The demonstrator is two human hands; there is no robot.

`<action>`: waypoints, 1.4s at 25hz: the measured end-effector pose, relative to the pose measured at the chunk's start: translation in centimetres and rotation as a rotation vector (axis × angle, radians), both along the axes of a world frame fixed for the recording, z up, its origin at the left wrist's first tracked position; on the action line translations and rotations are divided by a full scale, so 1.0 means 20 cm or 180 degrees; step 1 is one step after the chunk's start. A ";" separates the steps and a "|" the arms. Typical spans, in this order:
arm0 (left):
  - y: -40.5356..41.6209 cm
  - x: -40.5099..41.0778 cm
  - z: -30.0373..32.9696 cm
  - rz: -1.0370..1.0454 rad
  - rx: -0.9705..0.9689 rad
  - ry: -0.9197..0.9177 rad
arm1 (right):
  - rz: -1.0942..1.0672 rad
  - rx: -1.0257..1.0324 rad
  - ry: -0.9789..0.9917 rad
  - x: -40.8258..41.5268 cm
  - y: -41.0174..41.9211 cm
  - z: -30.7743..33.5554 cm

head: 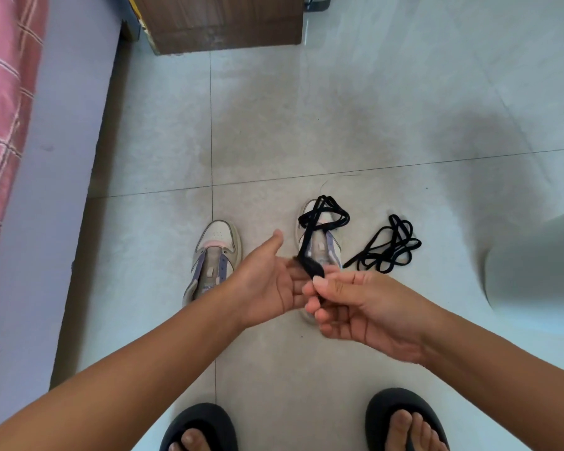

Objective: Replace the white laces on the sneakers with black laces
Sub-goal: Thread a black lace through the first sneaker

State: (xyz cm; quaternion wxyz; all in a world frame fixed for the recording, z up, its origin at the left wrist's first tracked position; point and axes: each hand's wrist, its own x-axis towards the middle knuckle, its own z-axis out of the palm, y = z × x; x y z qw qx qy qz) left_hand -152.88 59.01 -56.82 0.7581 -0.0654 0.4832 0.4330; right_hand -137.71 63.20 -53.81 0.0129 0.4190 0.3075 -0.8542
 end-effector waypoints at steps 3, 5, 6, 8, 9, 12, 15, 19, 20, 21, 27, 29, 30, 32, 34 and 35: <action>0.07 -0.05 -0.06 0.0153 -0.0250 -0.0367 | 0.0662 0.0398 0.0340 0.08 -0.06 0.14; 0.13 -0.04 -0.06 -0.0022 -0.0397 0.0205 | 0.1179 0.0766 0.0726 0.11 -0.09 0.27; 0.14 -0.03 -0.04 -0.0200 -0.0405 0.0549 | 0.1334 0.0952 0.0886 0.12 -0.09 0.33; 0.14 0.02 0.01 -0.0480 -0.0341 0.0807 | 0.1537 0.1424 0.1165 0.12 -0.09 0.45; 0.13 0.05 0.02 -0.0710 -0.0140 0.1011 | 0.1575 0.1744 0.1264 0.12 -0.08 0.48; 0.13 0.05 -0.01 -0.1726 0.1232 0.2820 | 0.1433 0.2780 0.1453 0.09 -0.06 0.51; 0.08 0.03 0.04 -0.2671 0.2172 0.3258 | 0.0817 0.3255 0.1514 0.03 0.01 0.51; -0.04 0.04 0.16 -0.2697 0.2761 0.2587 | 0.0845 0.5403 0.0480 -0.05 0.31 0.31; -0.07 0.03 0.18 -0.2393 0.2723 0.2373 | 0.1113 0.5757 0.0186 -0.05 0.38 0.23; -0.08 0.02 0.18 -0.2095 0.2586 0.2153 | 0.1390 0.5832 -0.0061 -0.04 0.44 0.15; -0.06 -0.03 0.16 -0.0558 0.2246 0.2091 | 0.2101 0.4016 -0.0261 0.07 0.32 0.02; -0.02 -0.03 0.08 -0.0423 0.1986 0.2097 | 0.1890 0.2911 0.0080 0.09 0.21 0.04; -0.01 -0.01 0.04 -0.0485 0.1840 0.2127 | 0.1582 0.2530 0.0347 0.08 0.16 0.06; -0.01 0.05 -0.05 -0.0796 0.1663 0.2029 | 0.0499 0.1640 0.0876 0.04 0.09 0.08; -0.04 0.11 -0.11 -0.1123 0.1680 0.1897 | -0.0582 0.1148 0.0744 -0.01 0.09 0.05; -0.05 0.15 -0.12 -0.1255 0.1757 0.1970 | -0.0666 0.1552 0.0412 -0.02 0.11 0.00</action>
